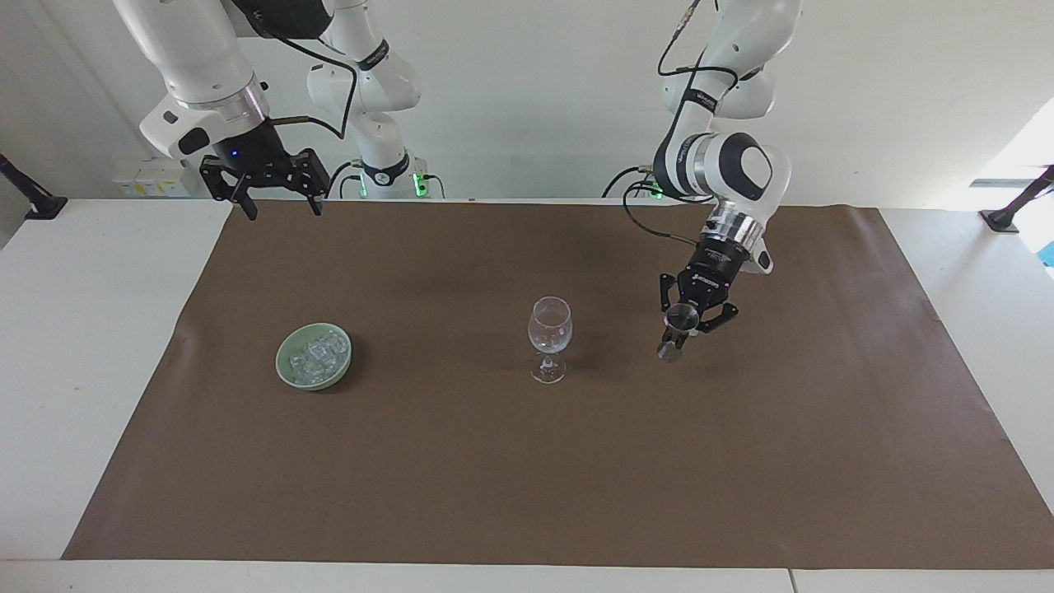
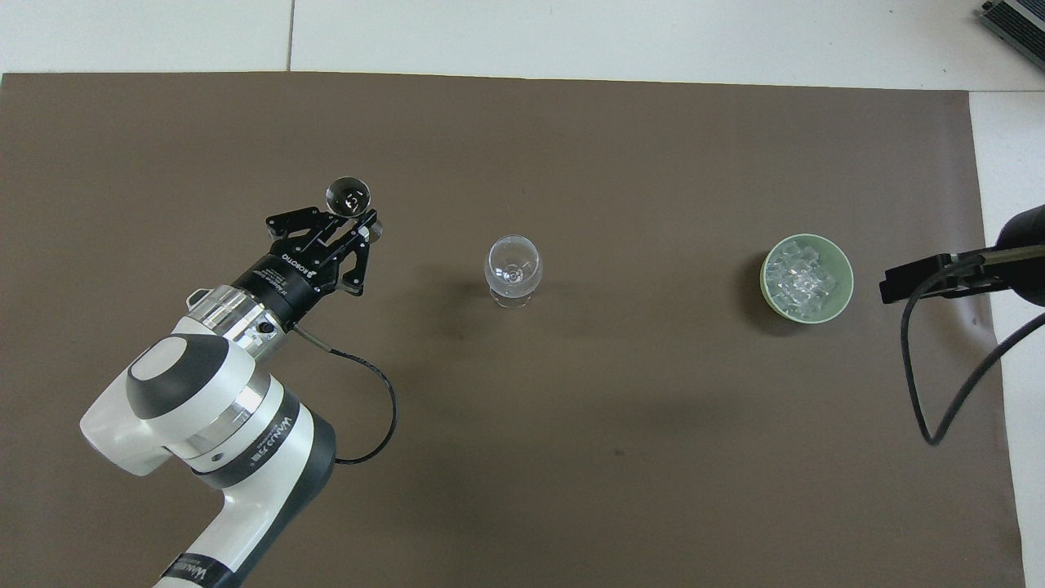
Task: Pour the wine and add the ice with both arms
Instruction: 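Carry the jigger with the left gripper over the clear wine glass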
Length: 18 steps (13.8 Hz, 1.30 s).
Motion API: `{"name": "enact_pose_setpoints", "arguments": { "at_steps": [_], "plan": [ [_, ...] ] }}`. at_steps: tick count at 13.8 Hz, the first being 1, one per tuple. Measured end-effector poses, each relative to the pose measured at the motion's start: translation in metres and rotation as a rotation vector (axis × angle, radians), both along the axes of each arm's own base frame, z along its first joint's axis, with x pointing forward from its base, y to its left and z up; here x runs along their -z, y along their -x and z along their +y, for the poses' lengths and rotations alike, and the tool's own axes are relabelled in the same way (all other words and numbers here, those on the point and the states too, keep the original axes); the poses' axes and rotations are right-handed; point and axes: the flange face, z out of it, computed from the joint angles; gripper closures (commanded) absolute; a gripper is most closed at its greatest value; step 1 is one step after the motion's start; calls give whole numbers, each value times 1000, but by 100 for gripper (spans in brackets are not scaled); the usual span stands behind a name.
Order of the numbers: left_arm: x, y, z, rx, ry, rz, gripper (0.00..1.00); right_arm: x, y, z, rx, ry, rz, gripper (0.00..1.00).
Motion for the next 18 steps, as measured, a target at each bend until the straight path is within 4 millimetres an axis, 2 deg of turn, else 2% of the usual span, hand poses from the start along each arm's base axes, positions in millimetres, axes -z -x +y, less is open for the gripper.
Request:
{"name": "enact_pose_setpoints", "arguments": {
  "at_steps": [3,7,10,18],
  "plan": [
    [-16,7,-39,31,-31,-6,100,0,0,0,0,0,0,0],
    [-17,17,-74,66,-85,7,100,0,0,0,0,0,0,0],
    [-19,17,-90,87,-143,-3,100,0,0,0,0,0,0,0],
    [-20,19,-116,145,-268,-43,100,0,0,0,0,0,0,0]
  ]
}}
